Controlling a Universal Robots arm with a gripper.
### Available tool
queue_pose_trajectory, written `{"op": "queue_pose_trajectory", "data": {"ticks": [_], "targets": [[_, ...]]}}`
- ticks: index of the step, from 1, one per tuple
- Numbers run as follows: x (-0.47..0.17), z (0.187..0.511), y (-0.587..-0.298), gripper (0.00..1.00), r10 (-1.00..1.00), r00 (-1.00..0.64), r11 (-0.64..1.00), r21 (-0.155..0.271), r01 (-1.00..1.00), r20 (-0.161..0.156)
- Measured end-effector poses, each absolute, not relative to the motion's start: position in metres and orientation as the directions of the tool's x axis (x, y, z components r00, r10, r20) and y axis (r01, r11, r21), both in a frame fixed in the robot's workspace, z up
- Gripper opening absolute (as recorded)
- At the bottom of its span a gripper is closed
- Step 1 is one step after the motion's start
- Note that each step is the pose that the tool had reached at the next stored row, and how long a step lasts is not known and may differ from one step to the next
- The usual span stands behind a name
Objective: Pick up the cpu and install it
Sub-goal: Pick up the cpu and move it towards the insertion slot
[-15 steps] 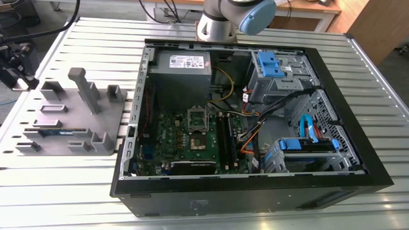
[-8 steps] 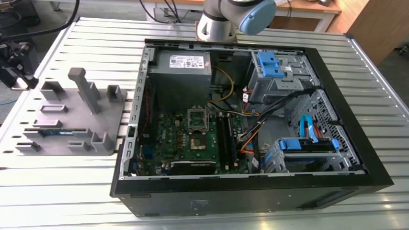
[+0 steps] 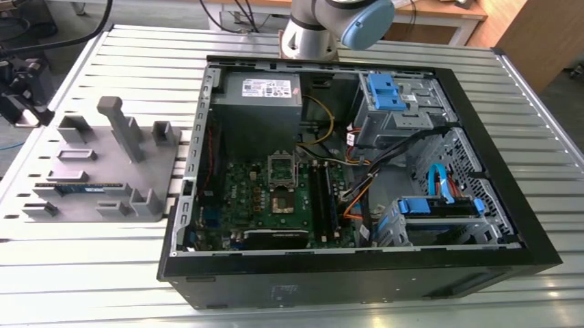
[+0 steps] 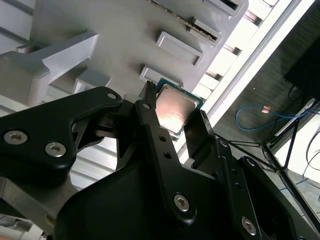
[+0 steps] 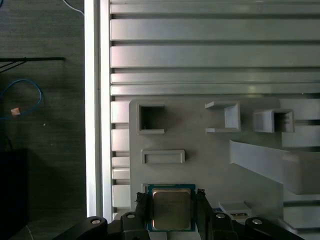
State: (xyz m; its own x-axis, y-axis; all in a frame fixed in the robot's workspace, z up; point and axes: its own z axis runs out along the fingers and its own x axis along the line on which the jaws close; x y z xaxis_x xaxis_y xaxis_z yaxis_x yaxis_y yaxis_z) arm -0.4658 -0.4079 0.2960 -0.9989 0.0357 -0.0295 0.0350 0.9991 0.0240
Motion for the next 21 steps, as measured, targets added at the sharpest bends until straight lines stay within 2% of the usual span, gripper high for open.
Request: {"op": "queue_pose_trajectory", "data": {"ticks": [21], "targets": [[-0.4658,0.3030,-0.4079,0.47,0.036,-0.999,0.999,0.024,0.035,-0.030]]}}
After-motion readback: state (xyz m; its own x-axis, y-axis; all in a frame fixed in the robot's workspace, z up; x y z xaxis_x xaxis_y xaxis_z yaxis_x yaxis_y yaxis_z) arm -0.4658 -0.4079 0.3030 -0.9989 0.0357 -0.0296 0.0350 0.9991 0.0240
